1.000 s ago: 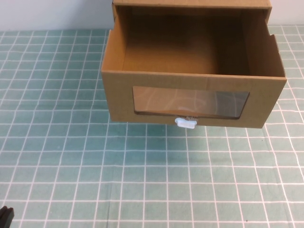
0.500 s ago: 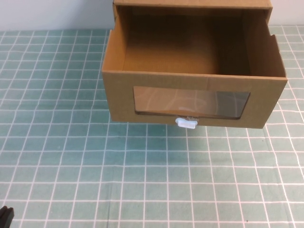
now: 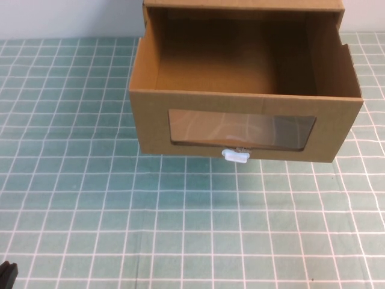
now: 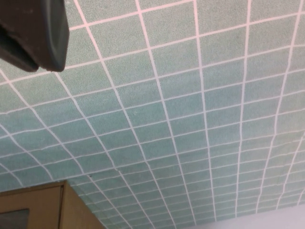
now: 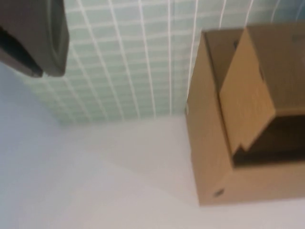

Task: Open the shoe box
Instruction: 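Pull the top drawer of the cardboard box fully open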

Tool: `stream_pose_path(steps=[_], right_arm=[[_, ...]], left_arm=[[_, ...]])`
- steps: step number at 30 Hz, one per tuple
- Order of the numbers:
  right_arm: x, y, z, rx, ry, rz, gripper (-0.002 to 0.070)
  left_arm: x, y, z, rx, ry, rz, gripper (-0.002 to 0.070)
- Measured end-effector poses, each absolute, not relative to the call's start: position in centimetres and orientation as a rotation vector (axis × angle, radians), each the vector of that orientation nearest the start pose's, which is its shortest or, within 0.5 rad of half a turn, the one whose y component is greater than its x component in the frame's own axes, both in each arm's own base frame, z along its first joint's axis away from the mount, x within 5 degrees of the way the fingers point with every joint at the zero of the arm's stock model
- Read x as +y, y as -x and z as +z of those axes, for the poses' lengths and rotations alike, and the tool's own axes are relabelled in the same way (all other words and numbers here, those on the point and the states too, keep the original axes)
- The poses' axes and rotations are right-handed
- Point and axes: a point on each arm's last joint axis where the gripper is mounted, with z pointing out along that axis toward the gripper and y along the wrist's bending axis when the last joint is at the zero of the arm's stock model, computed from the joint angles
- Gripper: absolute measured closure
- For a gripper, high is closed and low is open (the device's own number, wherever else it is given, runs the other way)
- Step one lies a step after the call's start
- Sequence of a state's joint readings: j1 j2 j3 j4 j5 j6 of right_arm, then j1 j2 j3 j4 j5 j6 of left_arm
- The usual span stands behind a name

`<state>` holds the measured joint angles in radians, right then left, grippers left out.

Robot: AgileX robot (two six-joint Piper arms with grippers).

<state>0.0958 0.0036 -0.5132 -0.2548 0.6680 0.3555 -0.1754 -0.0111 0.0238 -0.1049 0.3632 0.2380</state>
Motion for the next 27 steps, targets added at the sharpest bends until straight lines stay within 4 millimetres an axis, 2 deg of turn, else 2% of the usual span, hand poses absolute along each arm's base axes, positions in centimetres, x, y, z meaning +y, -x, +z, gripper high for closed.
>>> stream_pose_path(steps=[6,9,12,20,27], right_arm=[[-0.4,-4.1,23.8,1.715,-0.135,0.119,0.0689],[-0.2,-5.0,20.2,1.775,-0.132,0.120,0.0689],[-0.2,-5.3,17.9,1.826,-0.131,0.115,0.0689],[-0.1,-5.2,17.0,1.898,-0.042,0.059,0.0689],[0.5,-5.1,17.0,1.903,0.009,0.114,0.0689]], left_arm=[[-1.3,-5.1,17.3,1.831,-0.317,-0.059,0.0680],[-1.3,-5.1,17.3,1.831,-0.317,-0.059,0.0680],[-1.3,-5.1,17.3,1.831,-0.317,-0.059,0.0680],[-1.3,-5.1,17.3,1.831,-0.317,-0.059,0.0680],[-1.3,-5.1,17.3,1.831,-0.317,-0.059,0.0680]])
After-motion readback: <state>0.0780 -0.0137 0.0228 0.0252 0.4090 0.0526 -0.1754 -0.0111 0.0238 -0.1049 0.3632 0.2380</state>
